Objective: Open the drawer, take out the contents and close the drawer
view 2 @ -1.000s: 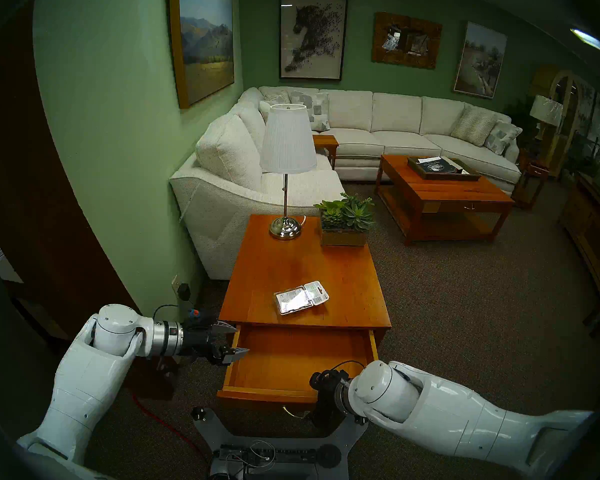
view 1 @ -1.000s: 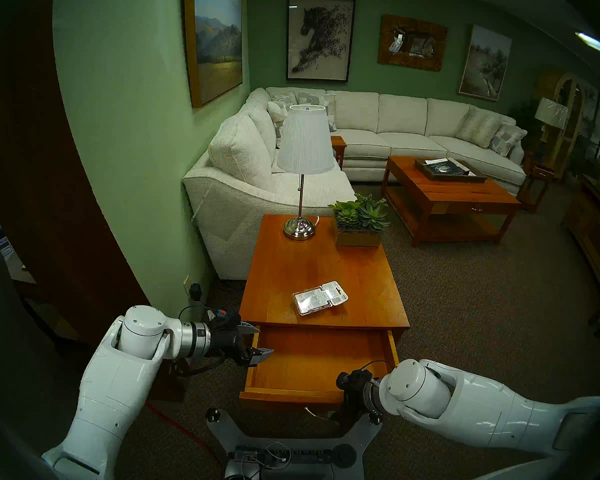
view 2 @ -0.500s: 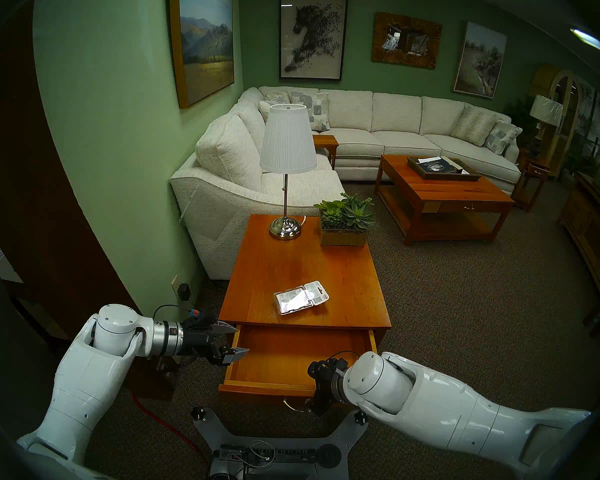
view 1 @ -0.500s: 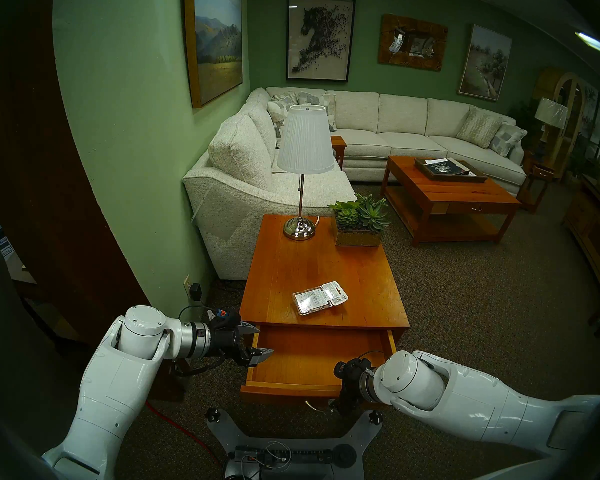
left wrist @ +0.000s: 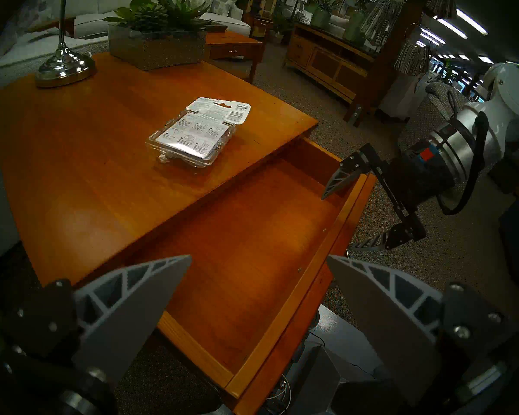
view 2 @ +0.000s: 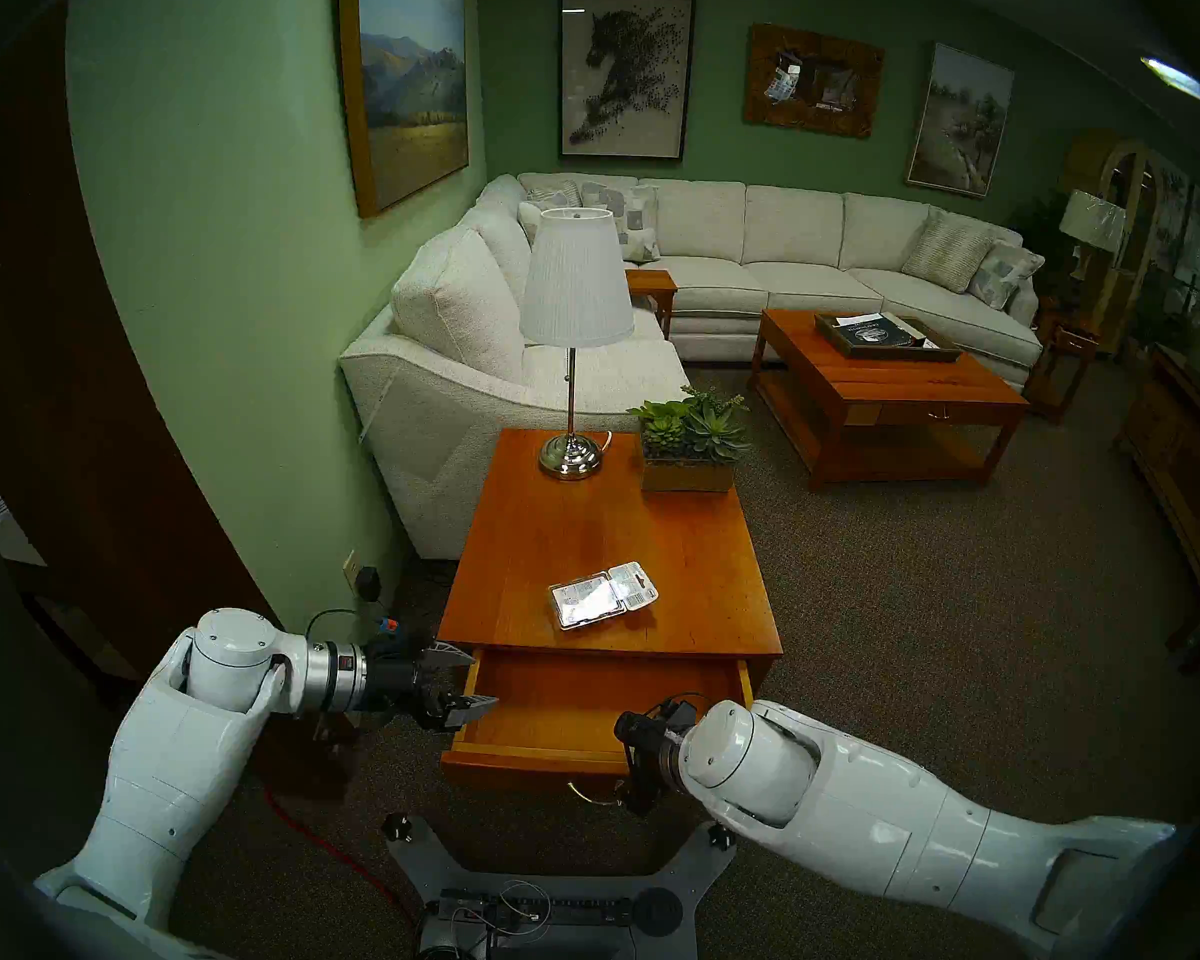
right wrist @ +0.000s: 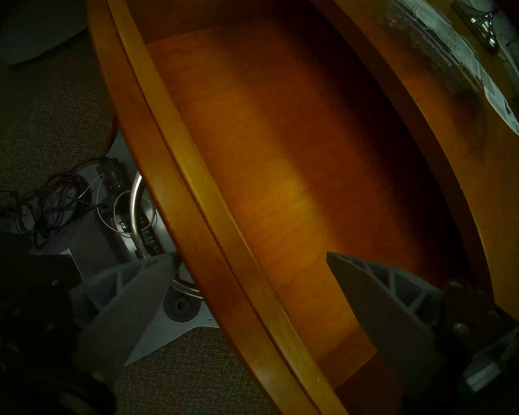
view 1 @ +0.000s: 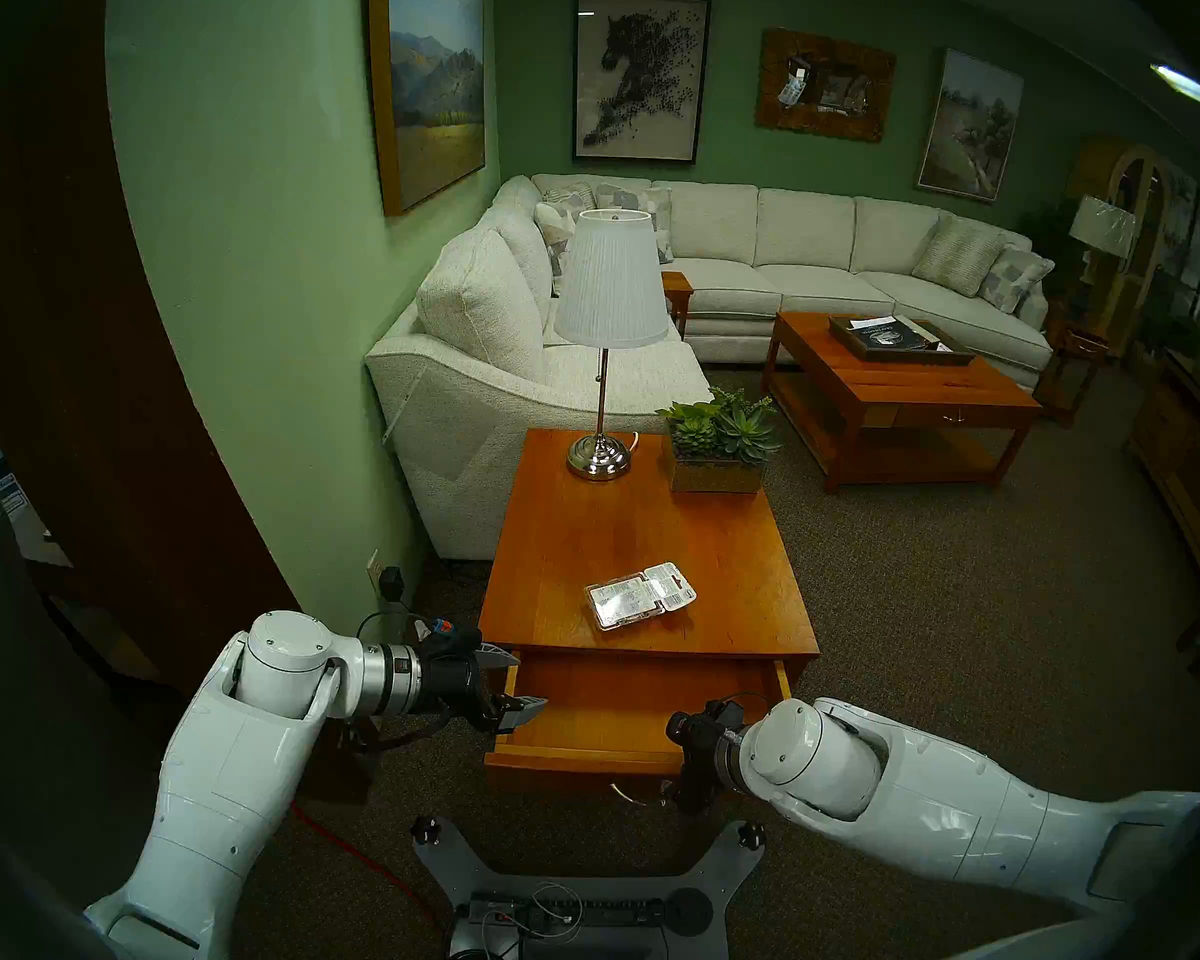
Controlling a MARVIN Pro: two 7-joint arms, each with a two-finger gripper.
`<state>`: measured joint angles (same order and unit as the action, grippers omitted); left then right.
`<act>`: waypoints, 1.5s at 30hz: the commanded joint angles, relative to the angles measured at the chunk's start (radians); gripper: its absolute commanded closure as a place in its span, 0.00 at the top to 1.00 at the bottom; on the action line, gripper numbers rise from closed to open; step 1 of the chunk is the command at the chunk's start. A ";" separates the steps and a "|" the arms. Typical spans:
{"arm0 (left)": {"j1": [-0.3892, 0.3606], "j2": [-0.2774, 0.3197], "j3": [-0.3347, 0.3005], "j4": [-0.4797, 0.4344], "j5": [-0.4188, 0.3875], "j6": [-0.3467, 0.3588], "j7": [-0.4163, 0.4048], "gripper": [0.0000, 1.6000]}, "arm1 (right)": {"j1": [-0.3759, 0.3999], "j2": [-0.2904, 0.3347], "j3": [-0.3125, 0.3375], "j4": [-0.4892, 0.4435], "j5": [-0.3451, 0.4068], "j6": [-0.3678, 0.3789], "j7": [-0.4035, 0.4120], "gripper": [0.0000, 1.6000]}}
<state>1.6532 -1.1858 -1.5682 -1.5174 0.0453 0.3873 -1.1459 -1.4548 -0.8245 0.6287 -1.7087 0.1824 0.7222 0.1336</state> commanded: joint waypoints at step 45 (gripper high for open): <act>-0.021 -0.002 -0.008 -0.024 -0.003 -0.002 -0.005 1.00 | -0.057 0.088 0.046 -0.240 -0.020 -0.011 -0.138 1.00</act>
<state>1.6532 -1.1879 -1.5703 -1.5174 0.0483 0.3873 -1.1477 -1.4862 -0.7968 0.6435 -1.8394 0.1209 0.7063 -0.0253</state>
